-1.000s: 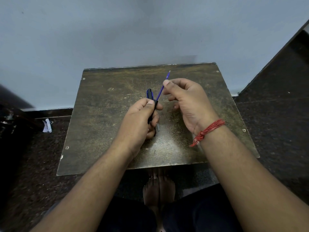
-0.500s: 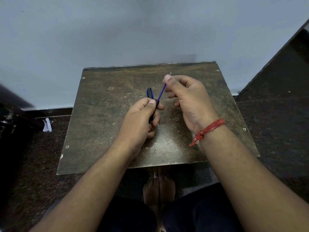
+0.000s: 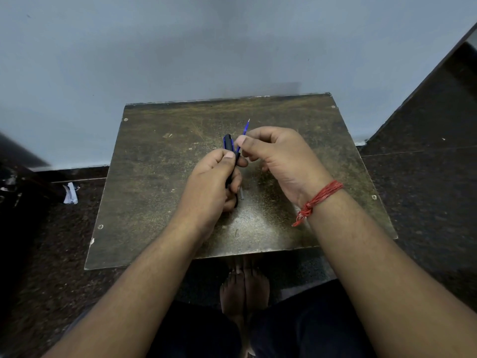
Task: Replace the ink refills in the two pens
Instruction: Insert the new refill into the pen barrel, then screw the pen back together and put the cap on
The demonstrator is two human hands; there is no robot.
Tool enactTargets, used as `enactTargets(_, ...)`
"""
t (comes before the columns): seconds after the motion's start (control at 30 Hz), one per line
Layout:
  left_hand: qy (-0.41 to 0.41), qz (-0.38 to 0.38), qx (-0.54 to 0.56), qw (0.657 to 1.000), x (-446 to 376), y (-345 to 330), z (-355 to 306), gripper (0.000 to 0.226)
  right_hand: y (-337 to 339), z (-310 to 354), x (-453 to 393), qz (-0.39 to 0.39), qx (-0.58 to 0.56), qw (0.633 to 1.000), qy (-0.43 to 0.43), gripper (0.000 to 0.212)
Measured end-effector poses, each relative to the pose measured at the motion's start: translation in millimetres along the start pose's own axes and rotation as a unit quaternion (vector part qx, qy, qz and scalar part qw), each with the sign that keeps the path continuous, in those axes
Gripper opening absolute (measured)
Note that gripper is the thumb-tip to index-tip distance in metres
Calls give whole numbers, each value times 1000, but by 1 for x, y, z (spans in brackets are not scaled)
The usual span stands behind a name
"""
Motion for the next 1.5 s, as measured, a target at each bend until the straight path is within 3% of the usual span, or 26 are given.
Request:
enactTargets(0.1, -5, -7, 10, 1000, -1, 2, 0, 30, 15, 5, 0, -13, 87, 996, 19, 18)
enactTargets(0.23, -7, -14, 11, 1000, -2, 6, 0, 31, 56, 18, -2, -90, 308, 946, 43, 12)
enactTargets(0.4, -7, -17, 5, 1000, -3, 6, 1, 31, 56, 19, 3, 37, 514, 857, -15, 14)
enactTargets(0.53, -9, -21, 6, 1000, -2, 7, 0, 30, 51, 24, 6, 52, 576, 816, -21, 15)
enactTargets(0.73, -10, -17, 8, 1000, -2, 6, 0, 30, 51, 12, 6, 93, 611, 782, -83, 20)
enactTargets(0.87, -14, -11, 14, 1000, -3, 5, 1, 29, 42, 5, 4, 118, 627, 766, -80, 27)
enactTargets(0.9, -15, -9, 16, 1000, -4, 5, 2, 29, 40, 6, 3, 111, 617, 776, -70, 27)
enactTargets(0.97, -17, -5, 15, 1000, -4, 5, 3, 28, 36, 12, 3, 50, 541, 839, -26, 22)
enactTargets(1.03, -19, -2, 13, 1000, -4, 5, 4, 27, 34, 22, 3, -47, 398, 916, 33, 18)
enactTargets(1.13, -19, 4, 5, 1000, -5, 4, 5, 27, 27, 22, 4, -112, 189, 975, 48, 12)
enactTargets(1.3, -24, 8, -26, 999, -4, 1, 5, 29, 25, 12, 2, -164, -30, 986, 6, 5)
enactTargets(1.5, -24, 21, -51, 998, -3, -2, 7, 30, 32, 8, 0, -193, -103, 976, -2, 7)
Point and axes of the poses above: each hand's wrist, its own x-axis away from the middle knuckle, its own y-axis out of the back of the hand, z = x × y, the point moved 4 cm from there along -x, towards the middle knuckle, and after that the axes turned 10 degrees about y, right-handed, at the moved point
